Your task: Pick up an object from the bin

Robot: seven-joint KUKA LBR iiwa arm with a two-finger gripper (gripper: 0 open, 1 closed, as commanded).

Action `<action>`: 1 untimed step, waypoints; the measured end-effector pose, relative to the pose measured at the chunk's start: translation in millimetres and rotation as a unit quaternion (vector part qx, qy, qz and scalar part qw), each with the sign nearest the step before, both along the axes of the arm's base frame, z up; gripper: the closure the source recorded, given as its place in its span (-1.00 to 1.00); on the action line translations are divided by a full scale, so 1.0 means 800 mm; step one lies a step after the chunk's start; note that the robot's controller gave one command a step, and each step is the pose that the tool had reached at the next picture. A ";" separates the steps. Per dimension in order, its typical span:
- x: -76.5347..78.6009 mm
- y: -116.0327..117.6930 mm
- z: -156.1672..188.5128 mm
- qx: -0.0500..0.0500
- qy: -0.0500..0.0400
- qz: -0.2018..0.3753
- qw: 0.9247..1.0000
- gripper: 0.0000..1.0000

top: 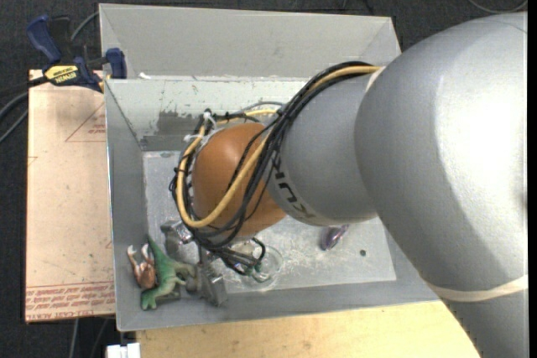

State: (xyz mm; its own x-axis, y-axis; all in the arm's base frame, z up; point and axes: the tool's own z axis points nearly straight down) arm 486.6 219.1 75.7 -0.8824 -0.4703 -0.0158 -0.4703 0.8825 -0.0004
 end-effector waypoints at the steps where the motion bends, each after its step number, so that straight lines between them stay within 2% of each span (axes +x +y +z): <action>1: 0.007 0.039 0.102 0.001 0.002 0.018 1.000 -1.00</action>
Offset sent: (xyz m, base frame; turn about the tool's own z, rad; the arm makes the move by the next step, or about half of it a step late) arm 0.0135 0.0314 -0.0057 -0.0785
